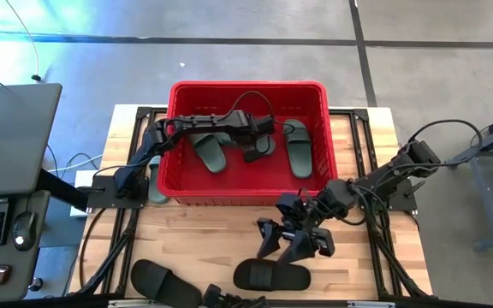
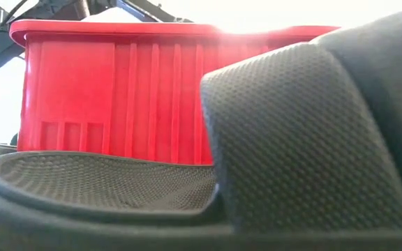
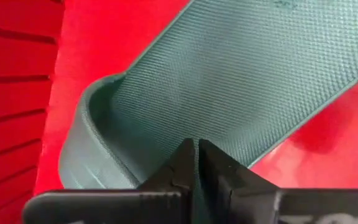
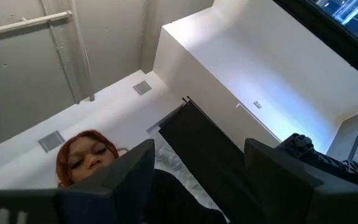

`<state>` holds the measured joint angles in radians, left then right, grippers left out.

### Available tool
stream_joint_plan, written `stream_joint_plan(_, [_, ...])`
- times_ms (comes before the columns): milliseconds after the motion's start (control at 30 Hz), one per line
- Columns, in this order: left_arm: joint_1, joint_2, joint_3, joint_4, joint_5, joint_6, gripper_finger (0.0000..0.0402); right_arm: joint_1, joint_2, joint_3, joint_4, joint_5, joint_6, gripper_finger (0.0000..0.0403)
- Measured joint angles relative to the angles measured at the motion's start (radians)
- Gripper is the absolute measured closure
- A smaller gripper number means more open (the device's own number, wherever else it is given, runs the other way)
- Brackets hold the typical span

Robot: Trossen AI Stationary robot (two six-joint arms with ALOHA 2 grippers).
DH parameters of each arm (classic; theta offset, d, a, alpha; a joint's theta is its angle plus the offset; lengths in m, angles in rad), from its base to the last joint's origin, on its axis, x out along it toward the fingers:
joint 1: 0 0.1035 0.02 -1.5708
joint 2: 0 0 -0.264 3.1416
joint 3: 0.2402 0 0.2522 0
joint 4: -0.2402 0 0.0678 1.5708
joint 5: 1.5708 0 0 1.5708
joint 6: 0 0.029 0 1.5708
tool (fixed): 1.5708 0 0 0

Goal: Pick and place slides into bin
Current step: Adjust the slides in the red bin

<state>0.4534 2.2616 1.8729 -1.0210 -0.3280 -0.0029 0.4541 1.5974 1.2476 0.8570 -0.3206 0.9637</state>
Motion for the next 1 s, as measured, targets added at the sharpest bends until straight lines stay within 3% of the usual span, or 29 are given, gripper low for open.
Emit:
stream_joint_plan(233, [-0.028,0.0,-0.001,0.004,0.085,0.062,0.0398,0.0,0.0,0.0,0.0,-0.021,-0.003,0.0165])
stream_joint_plan(500, [-0.11,0.004,0.0,0.011,0.191,0.342,0.04,-0.016,0.0,0.0,0.0,-0.029,-0.003,0.0165])
stream_joint_plan(667, [-0.11,0.014,-0.001,0.023,0.168,0.347,0.0399,-0.016,0.0,0.0,0.0,-0.028,-0.004,0.0165])
stream_joint_plan(1000, [-0.086,0.014,0.0,0.027,0.293,0.391,0.0398,-0.015,0.0,0.0,-0.001,-0.032,0.002,0.0165])
